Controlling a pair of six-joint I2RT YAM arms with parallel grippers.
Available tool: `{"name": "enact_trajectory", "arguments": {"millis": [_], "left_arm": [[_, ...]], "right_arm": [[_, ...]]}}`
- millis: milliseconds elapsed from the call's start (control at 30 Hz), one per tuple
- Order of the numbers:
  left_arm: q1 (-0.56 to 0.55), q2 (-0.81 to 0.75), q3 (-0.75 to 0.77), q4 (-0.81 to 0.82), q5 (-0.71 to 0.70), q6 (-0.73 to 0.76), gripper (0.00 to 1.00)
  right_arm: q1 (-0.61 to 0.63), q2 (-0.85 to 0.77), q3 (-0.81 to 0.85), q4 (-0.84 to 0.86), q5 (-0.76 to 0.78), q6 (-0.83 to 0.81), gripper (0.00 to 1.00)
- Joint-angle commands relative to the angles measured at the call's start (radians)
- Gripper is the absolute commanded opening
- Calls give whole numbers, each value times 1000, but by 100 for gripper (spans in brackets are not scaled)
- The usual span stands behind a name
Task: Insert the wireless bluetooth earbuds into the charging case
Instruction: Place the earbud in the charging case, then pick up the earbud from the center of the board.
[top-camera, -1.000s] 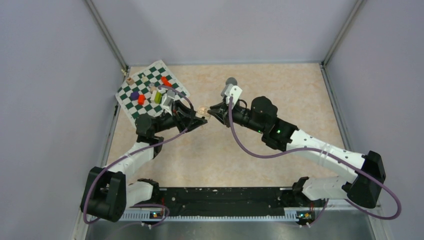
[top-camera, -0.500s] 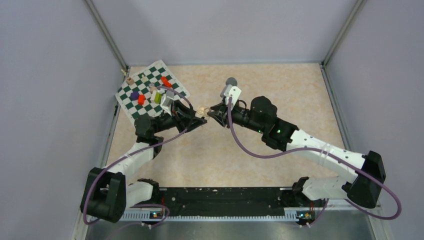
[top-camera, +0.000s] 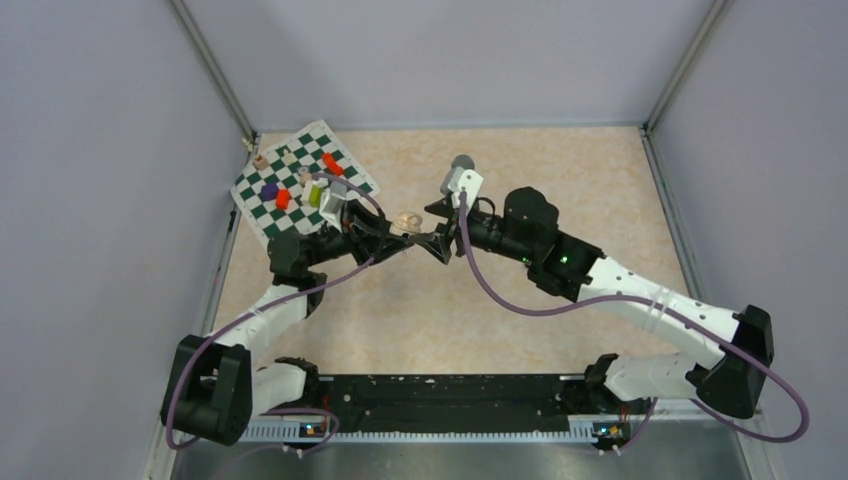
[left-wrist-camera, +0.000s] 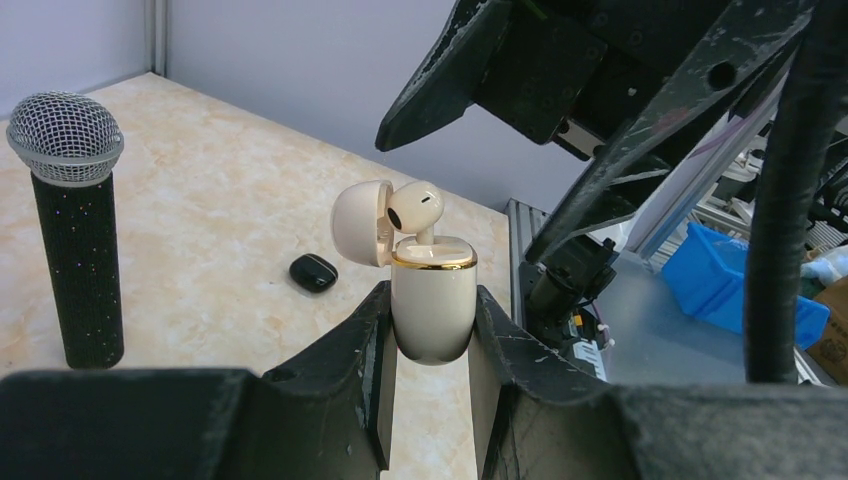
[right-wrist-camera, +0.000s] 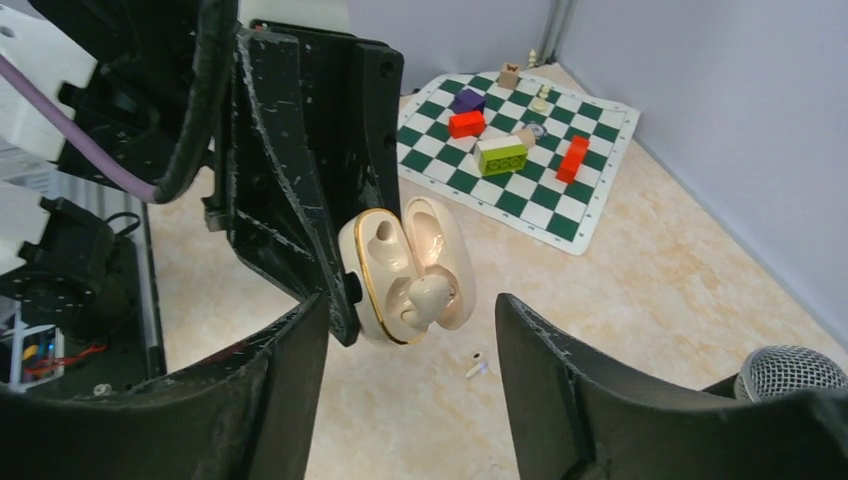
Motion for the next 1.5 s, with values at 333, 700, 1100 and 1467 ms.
{"name": "enact_trajectory", "arguments": {"millis": [333,700,1100,1467], "left_arm": [[17,-72,25,134,81,3,0],[33,-143,19,141,133,105,0],[52,-215,-4,59,239,300,0],[92,-209,12,145,180,129,0]], "right_arm": [[-109,-151,109,-64,-160,55,77],[-141,-149,28,15,-110,45,80],[-141,-9,215,-164,-302,26,83],[-142,-57,124,-113,-229,-65,99]]}}
